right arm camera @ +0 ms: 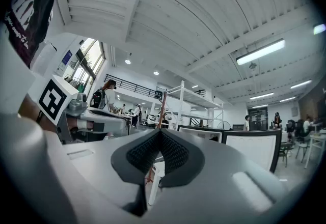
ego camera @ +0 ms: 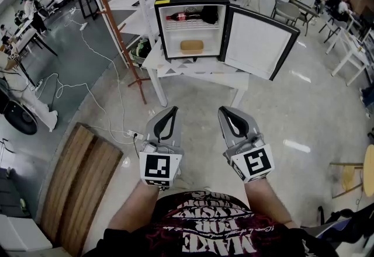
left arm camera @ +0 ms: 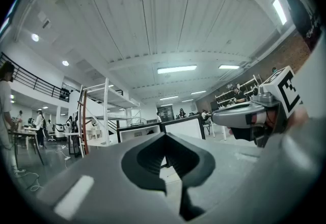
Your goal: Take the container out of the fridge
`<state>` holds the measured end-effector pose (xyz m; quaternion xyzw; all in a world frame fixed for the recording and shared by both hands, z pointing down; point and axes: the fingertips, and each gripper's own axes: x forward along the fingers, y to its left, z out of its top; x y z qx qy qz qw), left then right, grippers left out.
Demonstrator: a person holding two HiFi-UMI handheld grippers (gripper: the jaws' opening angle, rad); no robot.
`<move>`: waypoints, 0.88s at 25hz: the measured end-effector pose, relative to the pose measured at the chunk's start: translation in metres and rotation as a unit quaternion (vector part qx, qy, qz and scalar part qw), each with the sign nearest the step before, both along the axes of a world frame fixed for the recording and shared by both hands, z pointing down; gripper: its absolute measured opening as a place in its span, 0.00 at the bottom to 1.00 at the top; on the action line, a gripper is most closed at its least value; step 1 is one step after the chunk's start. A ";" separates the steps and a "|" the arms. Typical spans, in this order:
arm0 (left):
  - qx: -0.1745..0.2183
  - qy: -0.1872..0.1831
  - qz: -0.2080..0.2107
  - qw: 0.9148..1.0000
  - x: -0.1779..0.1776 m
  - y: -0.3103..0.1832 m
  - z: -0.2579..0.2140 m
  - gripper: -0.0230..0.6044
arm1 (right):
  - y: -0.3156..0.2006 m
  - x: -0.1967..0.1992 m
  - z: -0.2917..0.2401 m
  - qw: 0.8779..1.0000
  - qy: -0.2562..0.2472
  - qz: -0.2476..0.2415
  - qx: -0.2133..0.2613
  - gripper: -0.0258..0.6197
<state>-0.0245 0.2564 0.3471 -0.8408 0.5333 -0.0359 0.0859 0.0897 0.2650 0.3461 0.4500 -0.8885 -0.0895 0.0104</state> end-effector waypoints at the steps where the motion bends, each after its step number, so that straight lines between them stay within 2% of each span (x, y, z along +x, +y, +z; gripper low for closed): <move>1: -0.001 0.001 0.000 1.000 -0.001 -0.001 0.001 0.04 | -0.001 -0.001 0.000 1.000 0.000 -0.001 -0.001 0.08; 12: -0.018 0.004 -0.003 1.000 -0.017 -0.027 0.016 0.04 | -0.031 -0.010 0.008 1.000 -0.011 0.004 -0.014 0.08; 18: -0.048 0.007 -0.006 0.999 -0.032 -0.057 0.038 0.04 | -0.059 -0.015 0.025 0.999 -0.012 0.014 -0.032 0.08; 22: -0.045 0.006 -0.002 0.999 -0.038 -0.077 0.039 0.04 | -0.079 -0.019 0.029 0.999 -0.009 0.019 -0.038 0.08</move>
